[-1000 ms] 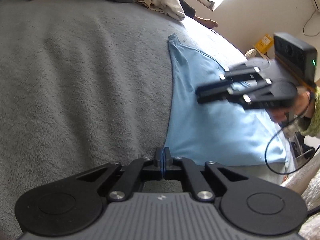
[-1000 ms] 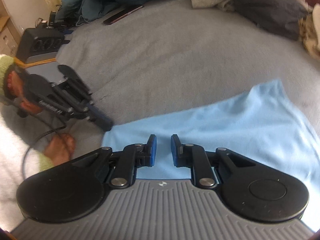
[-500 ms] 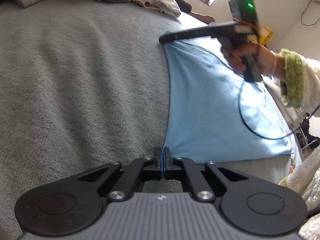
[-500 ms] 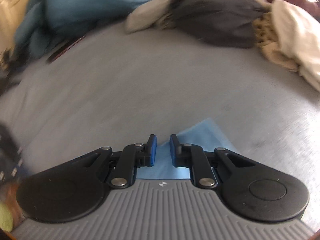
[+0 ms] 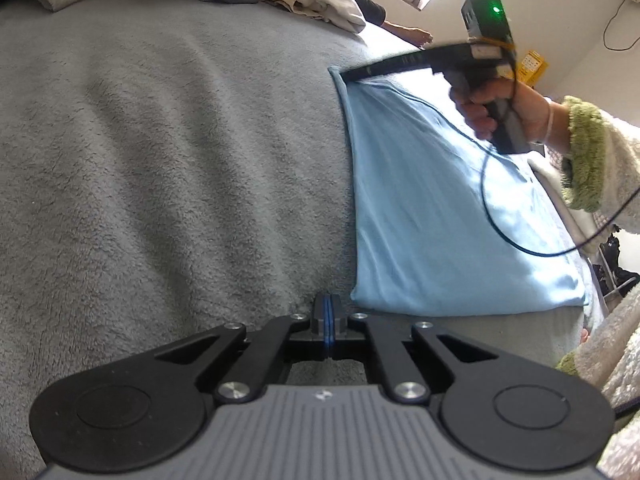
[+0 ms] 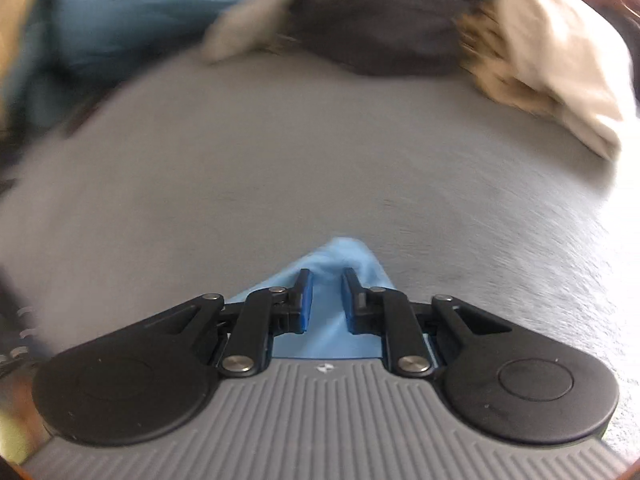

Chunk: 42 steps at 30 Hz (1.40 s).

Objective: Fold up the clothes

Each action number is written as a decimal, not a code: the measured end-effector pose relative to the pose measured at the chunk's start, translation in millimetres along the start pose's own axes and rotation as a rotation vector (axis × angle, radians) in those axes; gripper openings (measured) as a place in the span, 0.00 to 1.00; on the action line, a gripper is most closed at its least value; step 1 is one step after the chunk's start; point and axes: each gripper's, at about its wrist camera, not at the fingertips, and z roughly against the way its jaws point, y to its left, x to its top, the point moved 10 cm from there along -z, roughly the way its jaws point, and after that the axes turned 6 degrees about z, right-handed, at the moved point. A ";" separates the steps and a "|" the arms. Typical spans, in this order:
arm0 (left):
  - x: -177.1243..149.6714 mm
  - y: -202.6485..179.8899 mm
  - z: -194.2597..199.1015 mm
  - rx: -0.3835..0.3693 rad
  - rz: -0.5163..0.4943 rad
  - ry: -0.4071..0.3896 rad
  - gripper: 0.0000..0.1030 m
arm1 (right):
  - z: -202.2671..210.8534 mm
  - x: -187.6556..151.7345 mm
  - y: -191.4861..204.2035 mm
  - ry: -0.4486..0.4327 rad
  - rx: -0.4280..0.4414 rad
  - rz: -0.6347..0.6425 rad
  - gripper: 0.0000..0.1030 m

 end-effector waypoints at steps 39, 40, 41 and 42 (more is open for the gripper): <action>119.9 -72.4 -61.7 -0.006 -0.094 -0.099 0.14 | 270.7 -267.5 -83.3 -0.263 -0.240 -0.736 0.16; 117.7 -68.5 -67.6 0.018 -0.093 -0.093 0.15 | 269.3 -269.9 -88.2 -0.271 -0.242 -0.746 0.16; 115.4 -64.7 -73.4 0.042 -0.092 -0.087 0.14 | 269.3 -277.5 -94.1 -0.265 -0.261 -0.761 0.16; 113.8 -60.5 -77.6 0.057 -0.083 -0.083 0.08 | 270.1 -287.2 -100.0 -0.252 -0.289 -0.773 0.16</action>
